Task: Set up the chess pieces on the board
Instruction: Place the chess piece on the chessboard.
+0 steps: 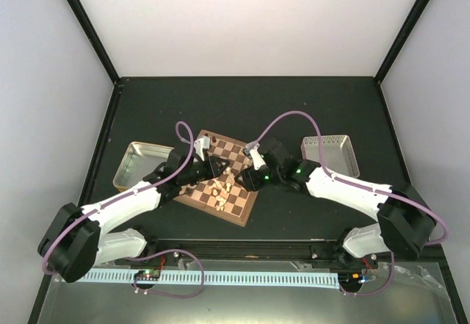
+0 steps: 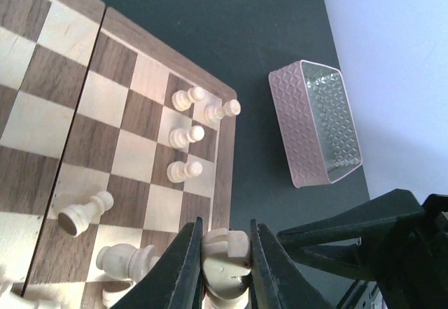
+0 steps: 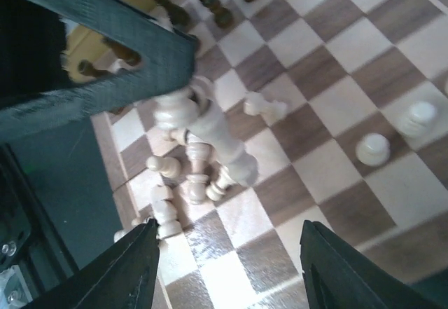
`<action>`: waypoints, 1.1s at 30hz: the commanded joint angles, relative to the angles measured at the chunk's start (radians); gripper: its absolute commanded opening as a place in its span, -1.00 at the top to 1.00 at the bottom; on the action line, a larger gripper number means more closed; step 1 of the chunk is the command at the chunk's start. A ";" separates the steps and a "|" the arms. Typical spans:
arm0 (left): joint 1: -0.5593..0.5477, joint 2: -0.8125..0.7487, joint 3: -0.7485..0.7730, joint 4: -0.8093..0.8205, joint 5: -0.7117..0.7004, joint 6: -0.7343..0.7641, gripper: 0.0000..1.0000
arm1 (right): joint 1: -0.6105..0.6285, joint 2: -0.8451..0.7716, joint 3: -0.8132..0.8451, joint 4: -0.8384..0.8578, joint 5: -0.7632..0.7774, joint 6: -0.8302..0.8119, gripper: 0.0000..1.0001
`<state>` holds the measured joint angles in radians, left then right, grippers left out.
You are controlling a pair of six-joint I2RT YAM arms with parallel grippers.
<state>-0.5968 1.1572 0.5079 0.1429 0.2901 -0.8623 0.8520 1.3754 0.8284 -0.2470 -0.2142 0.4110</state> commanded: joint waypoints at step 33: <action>0.004 -0.005 -0.009 -0.045 -0.049 -0.064 0.91 | 0.061 0.223 -0.018 0.195 -0.043 -0.187 0.77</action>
<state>-0.5968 1.1606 0.5064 0.0895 0.2981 -0.9501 0.9081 1.6268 0.8341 -0.0311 -0.2413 0.2241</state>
